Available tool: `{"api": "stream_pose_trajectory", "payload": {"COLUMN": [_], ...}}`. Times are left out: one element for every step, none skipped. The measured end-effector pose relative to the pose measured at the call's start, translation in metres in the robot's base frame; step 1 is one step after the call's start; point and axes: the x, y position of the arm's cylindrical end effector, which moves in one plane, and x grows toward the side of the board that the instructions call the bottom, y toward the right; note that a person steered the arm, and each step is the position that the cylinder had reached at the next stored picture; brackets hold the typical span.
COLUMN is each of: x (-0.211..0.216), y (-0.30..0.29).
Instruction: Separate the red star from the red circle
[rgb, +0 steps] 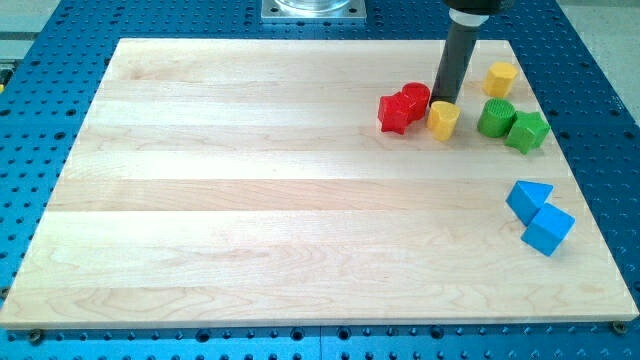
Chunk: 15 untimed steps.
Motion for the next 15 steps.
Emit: {"api": "stream_pose_trajectory", "payload": {"x": [-0.045,-0.063,-0.062,-0.029,-0.015,-0.022,-0.023,-0.023,-0.023,-0.023,-0.025,-0.027,-0.027,-0.023,-0.006], "y": [-0.010,-0.044,-0.087,-0.124,-0.121,-0.101,-0.071,-0.062,-0.056,-0.043,-0.024,-0.042,-0.078,-0.093,-0.093]}}
